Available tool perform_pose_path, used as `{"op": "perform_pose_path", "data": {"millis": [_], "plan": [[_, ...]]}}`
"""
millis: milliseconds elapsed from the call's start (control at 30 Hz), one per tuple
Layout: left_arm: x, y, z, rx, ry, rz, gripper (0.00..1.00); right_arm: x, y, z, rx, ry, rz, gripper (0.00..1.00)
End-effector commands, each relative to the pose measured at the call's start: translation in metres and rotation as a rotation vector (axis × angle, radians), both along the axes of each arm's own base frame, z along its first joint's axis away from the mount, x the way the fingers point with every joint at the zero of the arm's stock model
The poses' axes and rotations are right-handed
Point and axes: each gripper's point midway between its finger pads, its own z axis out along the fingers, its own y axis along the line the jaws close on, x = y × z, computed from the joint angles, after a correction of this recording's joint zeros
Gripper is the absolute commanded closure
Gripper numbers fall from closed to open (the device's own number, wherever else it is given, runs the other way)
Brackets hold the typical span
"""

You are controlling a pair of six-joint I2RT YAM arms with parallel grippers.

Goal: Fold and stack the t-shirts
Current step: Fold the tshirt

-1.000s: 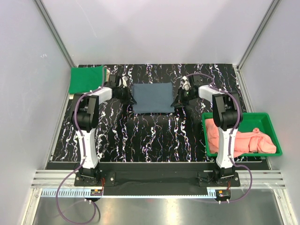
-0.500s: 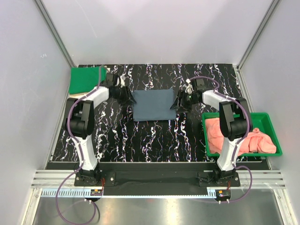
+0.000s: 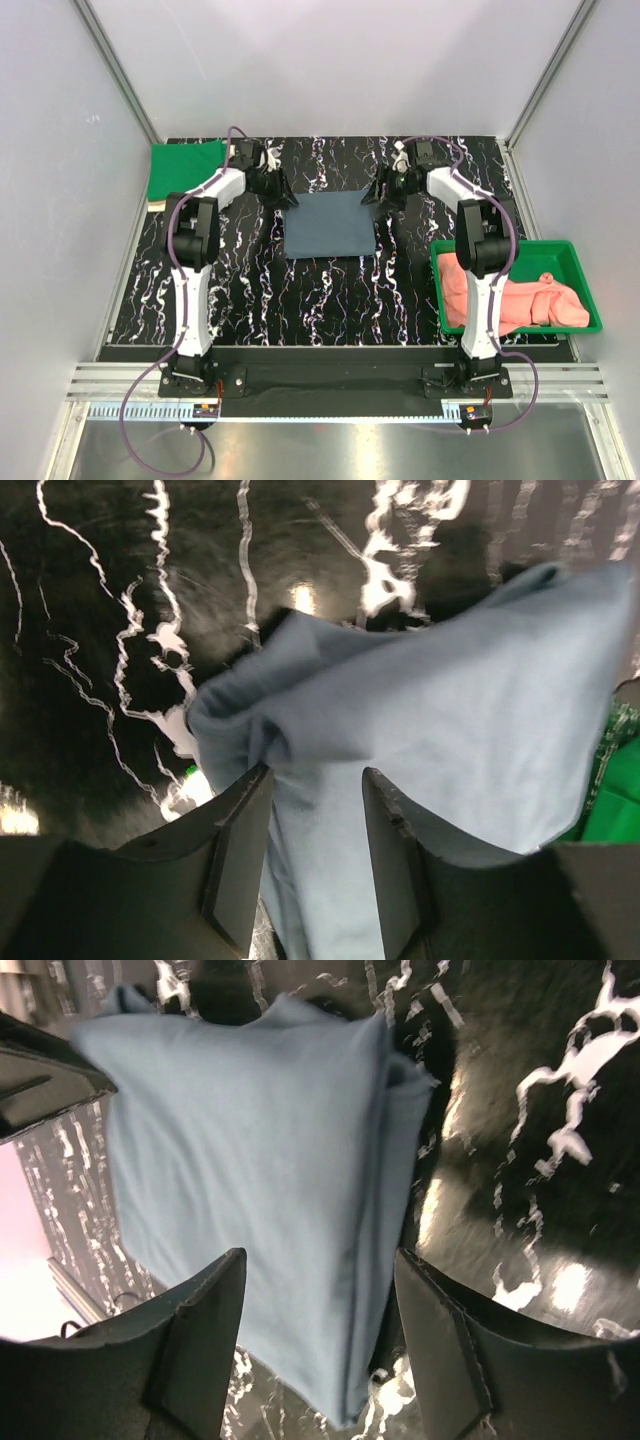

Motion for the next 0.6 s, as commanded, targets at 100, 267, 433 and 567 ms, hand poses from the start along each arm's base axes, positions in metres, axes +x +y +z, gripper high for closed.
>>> {"op": "perform_pose_path", "data": {"millis": [100,267,433,567], "plan": [[0.021,0.009,-0.007,0.032,-0.026,0.007,0.58,0.021,-0.001,-0.011,-0.013,-0.008,0.033,0.33],[0.025,0.009,-0.013,-0.030,0.004,0.004,0.76,0.035,-0.005,-0.033,-0.036,0.011,0.006,0.44],[0.027,0.016,-0.013,-0.056,0.018,0.021,0.82,0.040,-0.011,-0.046,-0.048,0.027,-0.029,0.77],[0.029,0.018,-0.004,-0.098,0.021,0.024,0.78,0.036,-0.006,-0.039,-0.007,0.019,0.013,0.65]]}}
